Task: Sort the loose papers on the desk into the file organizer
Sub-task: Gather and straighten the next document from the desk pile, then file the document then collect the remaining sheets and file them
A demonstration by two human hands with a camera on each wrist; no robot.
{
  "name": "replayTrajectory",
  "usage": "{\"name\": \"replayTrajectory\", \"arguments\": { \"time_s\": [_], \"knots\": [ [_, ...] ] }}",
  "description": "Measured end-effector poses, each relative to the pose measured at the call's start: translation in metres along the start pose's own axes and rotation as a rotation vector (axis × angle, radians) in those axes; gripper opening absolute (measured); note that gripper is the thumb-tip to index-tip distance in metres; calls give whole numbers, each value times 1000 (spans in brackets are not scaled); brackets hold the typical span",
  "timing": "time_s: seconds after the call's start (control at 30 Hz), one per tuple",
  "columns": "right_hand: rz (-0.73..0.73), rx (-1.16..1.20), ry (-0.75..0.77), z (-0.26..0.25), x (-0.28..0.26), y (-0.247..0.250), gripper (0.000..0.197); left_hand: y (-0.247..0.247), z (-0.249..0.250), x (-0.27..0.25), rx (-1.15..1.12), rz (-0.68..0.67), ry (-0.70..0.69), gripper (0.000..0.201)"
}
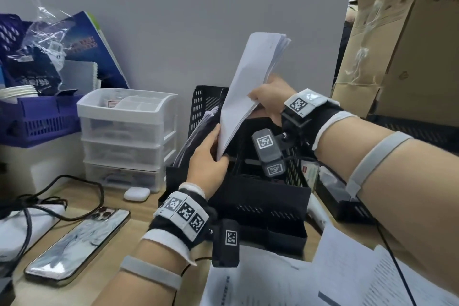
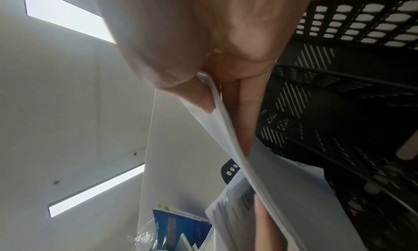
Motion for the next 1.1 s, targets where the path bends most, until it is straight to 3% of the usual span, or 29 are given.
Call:
{"name": "replayTrajectory", "arguments": {
  "time_s": [0.13,0.27,0.4,0.47,0.67,0.73,0.83,0.9,0.93,1.0,1.1],
  "knots": [
    [106,-165,55,-1,18,-3,29,4,-12,8,36,15,23,54],
    [51,-329,21,24,24,-27,33,-3,-18,10,57,-20,28,51],
    [-87,-476,-43,63,25,-60,64,-5,-19,9,86,-42,18,53],
    [-171,-456,-95,84,21,-72,68,-4,-18,8,101,-32,10,49],
    [-286,-365,-136,89,-16,-56,61,7,-9,-6,33,113,47,33],
    [-287,-344,-121,81,-43,-34,59,18,4,-19,141,229,23,25],
    [-275,-274,-171,84,-84,3,51,30,22,-46,291,329,32,28],
    [-276,-261,-217,94,-103,16,42,28,17,-57,231,240,123,29],
    [-282,-270,-240,100,-108,21,38,24,10,-59,228,137,190,28],
    [-316,-308,-330,118,-187,50,32,1,25,-124,294,-186,338,26],
    [-383,-415,-421,149,-209,58,28,-3,16,-145,469,-498,428,24]
  ]
}}
Point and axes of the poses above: each hand's wrist, its own x-axis towards the middle knuckle, its own y-axis out of the back of the hand, z = x × y, the point moved 8 cm from there along x, towards the middle knuckle, and after that the axes turned 4 degrees about -y, right-handed, at the moved point
